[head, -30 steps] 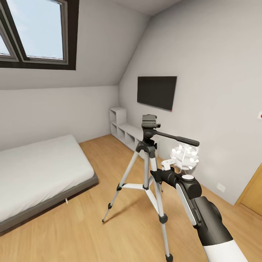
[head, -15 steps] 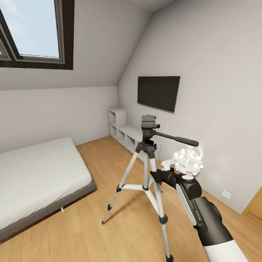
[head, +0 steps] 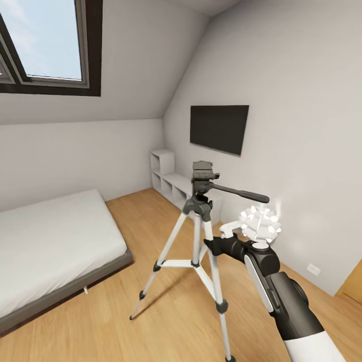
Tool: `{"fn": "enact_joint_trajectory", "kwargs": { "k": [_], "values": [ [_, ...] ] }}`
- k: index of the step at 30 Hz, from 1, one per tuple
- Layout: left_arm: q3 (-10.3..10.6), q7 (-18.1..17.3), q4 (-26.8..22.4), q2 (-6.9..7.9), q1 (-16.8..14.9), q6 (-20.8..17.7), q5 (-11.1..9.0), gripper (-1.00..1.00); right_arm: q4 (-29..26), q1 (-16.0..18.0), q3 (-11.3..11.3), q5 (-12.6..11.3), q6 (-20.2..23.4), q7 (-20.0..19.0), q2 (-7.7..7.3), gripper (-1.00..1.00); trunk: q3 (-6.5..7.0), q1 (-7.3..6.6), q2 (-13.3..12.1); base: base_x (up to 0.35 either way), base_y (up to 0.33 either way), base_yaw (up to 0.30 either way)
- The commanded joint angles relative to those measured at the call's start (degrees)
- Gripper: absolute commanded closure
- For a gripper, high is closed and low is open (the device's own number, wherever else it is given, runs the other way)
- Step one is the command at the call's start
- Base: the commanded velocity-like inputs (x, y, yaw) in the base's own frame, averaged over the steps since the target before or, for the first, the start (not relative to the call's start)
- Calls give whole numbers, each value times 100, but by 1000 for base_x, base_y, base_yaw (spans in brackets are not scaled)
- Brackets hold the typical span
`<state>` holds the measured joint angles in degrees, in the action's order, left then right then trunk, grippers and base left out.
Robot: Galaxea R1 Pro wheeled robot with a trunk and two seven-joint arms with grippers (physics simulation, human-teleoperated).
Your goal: Attach the digital camera to the camera tripod in the bedroom.
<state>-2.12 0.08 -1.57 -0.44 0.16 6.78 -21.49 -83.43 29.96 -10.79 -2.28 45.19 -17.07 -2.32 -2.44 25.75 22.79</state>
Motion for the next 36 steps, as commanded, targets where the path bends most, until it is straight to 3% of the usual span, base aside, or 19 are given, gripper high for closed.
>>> {"fn": "enact_joint_trajectory", "kwargs": {
  "k": [1, 3, 12, 36],
  "values": [
    [-18, 1, -10, -3, 2, 7, -14, -100, 0, 6, -5, -27, 27, -139, -9, 100, -11, 3, 13, 0, 0, 0],
    [-17, 1, -10, -6, 2, 7, -14, -100, 20, 5, -9, -27, 20, -584, -109, 100, -11, 3, 13, 0, 0, 0],
    [-17, 1, -10, -8, 2, 7, -14, -100, 28, 7, -11, -21, -39, -1085, -235, 100, -11, 3, 13, 0, 0, 0],
    [-17, 1, -10, -6, 2, 7, -14, -100, 620, 5, -20, 105, -598, -1033, -229, 100, -11, 3, 13, 0, 0, 0]
  ]
}}
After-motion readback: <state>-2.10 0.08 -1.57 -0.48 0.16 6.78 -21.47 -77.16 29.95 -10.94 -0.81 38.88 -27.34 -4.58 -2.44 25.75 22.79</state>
